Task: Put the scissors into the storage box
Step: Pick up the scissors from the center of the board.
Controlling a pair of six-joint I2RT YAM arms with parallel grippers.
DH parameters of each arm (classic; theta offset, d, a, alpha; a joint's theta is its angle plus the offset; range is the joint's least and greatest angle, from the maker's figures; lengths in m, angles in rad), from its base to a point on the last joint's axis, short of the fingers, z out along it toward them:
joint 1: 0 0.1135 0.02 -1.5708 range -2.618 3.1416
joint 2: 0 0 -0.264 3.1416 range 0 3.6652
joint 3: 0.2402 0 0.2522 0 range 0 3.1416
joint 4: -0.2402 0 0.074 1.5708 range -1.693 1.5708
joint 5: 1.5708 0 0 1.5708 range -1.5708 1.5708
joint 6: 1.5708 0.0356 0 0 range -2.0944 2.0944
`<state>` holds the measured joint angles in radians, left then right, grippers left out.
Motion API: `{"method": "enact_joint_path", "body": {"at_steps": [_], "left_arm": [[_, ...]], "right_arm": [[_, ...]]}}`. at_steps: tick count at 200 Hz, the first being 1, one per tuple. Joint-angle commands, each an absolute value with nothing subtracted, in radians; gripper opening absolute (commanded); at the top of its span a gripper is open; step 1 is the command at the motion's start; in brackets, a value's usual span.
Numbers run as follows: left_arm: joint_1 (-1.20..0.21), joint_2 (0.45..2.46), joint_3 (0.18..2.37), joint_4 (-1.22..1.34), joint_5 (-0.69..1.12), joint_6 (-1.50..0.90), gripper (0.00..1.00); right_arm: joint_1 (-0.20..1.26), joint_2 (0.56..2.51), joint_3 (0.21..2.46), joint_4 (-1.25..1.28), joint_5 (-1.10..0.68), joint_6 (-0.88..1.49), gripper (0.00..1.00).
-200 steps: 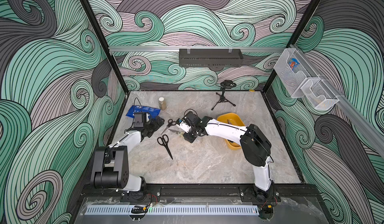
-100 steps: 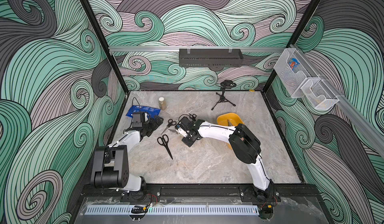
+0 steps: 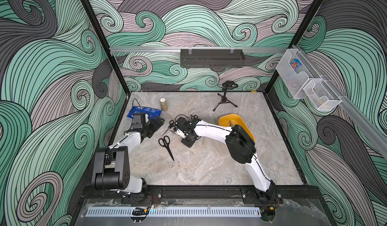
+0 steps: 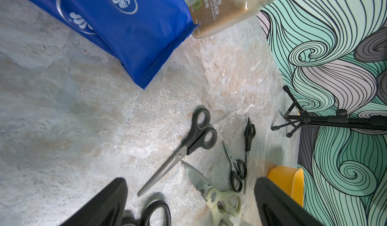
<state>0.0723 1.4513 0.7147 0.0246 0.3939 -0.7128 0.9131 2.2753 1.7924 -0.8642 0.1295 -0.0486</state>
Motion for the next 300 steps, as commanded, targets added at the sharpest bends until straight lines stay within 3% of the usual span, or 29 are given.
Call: {"method": "enact_joint_path", "body": {"at_steps": [1,96,235,300], "left_arm": [[0.083,1.460,0.704,0.043,0.408,-0.719,0.99],[0.093,1.458,0.702,0.049,0.414,-0.724,0.99],[0.098,1.443,0.695,0.051,0.397,-0.715,0.99],[0.062,1.434,0.681,0.099,0.442,-0.702,0.98]], "right_arm": [[0.914,2.363,1.773,-0.943,0.149,-0.052,0.03],[0.915,2.325,1.781,-0.904,0.146,-0.070,0.00],[0.894,1.808,1.329,-0.579,0.074,0.000,0.00],[0.696,1.556,1.212,-0.580,0.144,0.071,0.00]]}}
